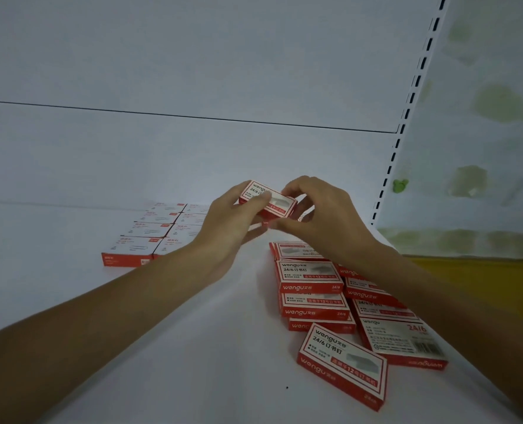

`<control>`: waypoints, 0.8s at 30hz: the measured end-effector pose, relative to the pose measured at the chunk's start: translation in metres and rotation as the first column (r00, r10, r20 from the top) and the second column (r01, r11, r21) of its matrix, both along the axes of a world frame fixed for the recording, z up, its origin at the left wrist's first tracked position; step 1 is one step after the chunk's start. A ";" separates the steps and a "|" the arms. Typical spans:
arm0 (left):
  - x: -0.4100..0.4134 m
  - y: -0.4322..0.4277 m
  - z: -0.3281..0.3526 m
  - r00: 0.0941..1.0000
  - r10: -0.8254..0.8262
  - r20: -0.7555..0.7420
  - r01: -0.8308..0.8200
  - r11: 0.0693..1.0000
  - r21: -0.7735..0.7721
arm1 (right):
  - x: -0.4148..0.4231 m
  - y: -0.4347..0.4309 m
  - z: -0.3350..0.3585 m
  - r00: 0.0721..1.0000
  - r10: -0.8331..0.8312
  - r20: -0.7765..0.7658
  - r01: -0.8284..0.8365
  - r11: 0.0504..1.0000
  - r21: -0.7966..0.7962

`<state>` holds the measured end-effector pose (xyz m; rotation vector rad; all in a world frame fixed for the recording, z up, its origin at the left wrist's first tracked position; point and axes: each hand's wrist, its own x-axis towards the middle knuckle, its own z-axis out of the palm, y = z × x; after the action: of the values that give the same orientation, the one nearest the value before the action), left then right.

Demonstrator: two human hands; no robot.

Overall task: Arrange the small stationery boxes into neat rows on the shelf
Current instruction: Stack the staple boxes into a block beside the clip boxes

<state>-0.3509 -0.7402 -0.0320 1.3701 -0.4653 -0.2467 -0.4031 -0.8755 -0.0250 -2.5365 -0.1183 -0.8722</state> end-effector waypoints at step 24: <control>-0.001 -0.001 -0.024 0.801 0.001 0.599 -0.283 0.882 0.376 | 0.015 -0.038 0.009 0.991 -0.028 0.132 0.029 1.000 -0.001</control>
<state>-0.3516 -0.7411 -0.0557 1.9417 -0.8493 0.2339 -0.3877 -0.9140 -0.0163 -2.4878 -0.1246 -1.0513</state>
